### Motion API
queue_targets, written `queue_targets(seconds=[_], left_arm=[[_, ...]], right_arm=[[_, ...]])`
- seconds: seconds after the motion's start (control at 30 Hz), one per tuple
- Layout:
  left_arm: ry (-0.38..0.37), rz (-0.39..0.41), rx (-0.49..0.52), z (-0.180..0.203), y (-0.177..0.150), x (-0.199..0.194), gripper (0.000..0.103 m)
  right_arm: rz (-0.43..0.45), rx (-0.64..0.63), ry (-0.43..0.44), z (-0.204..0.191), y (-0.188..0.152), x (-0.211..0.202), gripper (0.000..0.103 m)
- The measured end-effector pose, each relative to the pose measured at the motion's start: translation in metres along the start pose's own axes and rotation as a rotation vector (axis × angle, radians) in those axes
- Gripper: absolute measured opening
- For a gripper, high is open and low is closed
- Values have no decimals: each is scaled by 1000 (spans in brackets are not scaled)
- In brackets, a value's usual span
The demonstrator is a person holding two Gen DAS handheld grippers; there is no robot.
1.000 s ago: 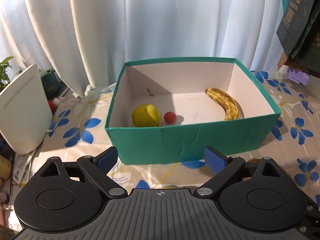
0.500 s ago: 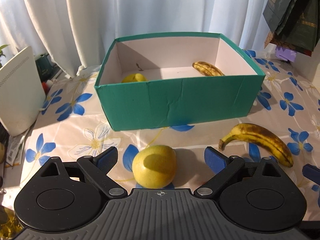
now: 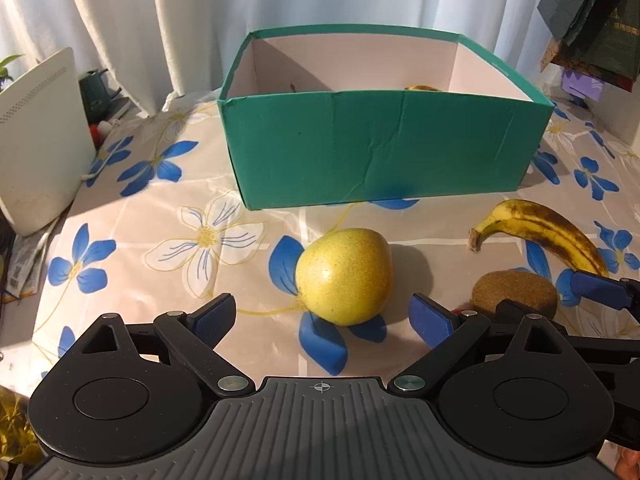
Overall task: Organize fruits
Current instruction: 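Withdraw both grippers from the box toward the pear and remaining kiwi, then close the left gripper around the yellow-green pear while the right gripper grasps the other kiwi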
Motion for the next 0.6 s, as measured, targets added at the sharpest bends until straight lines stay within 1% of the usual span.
queue_targets(seconds=[0.13, 0.3, 0.37, 0.47, 0.5, 0.6], left_arm=[[7, -6, -9, -4, 2, 4, 97], [12, -6, -10, -5, 5, 8, 97], [9, -8, -12, -6, 6, 9, 97], [1, -13, -20, -7, 7, 12, 97], [0, -14, -22, -7, 7, 13, 97], [-7, -23, -23, -7, 8, 16, 97]], right_arm=[[-18, 6, 12, -1, 3, 13, 78], [-48, 41, 0, 2, 4, 26, 78], [-44, 53, -1, 3, 4, 29, 78], [-46, 70, 3, 7, 5, 32, 74], [-47, 81, 16, 8, 5, 32, 70], [-45, 75, 12, 7, 4, 32, 69]])
Point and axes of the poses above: each gripper's, at about its wrist camera, not at the fingertips, and x roughly the way its jaws point, z to its right, y to its top, the point moved 2 cm from there along x, roughly the way its jaws point, and after that the axes turned 7 degrees about y, right-handed, at the moved point
